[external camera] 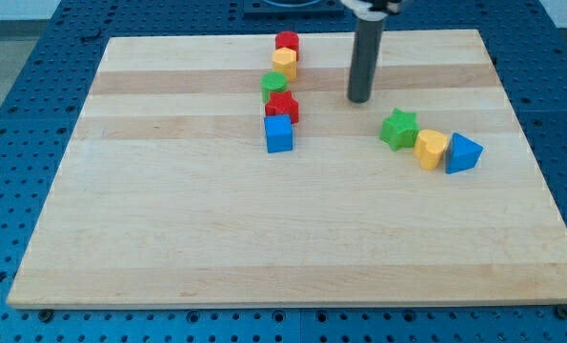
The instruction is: Push the green star above the blue triangle
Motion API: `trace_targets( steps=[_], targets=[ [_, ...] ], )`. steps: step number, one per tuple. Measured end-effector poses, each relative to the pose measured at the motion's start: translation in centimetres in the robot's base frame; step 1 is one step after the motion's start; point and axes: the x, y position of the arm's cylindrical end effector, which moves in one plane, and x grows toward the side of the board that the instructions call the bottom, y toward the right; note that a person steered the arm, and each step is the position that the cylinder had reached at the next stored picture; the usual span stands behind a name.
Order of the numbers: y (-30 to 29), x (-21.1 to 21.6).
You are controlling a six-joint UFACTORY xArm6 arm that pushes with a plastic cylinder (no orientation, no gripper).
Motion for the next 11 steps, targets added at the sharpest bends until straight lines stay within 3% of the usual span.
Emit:
trace_targets(
  steps=[3,7,11],
  targets=[
    [-1.5,6.4],
    [9.0,6.2],
    [10.7,4.7]
  ],
)
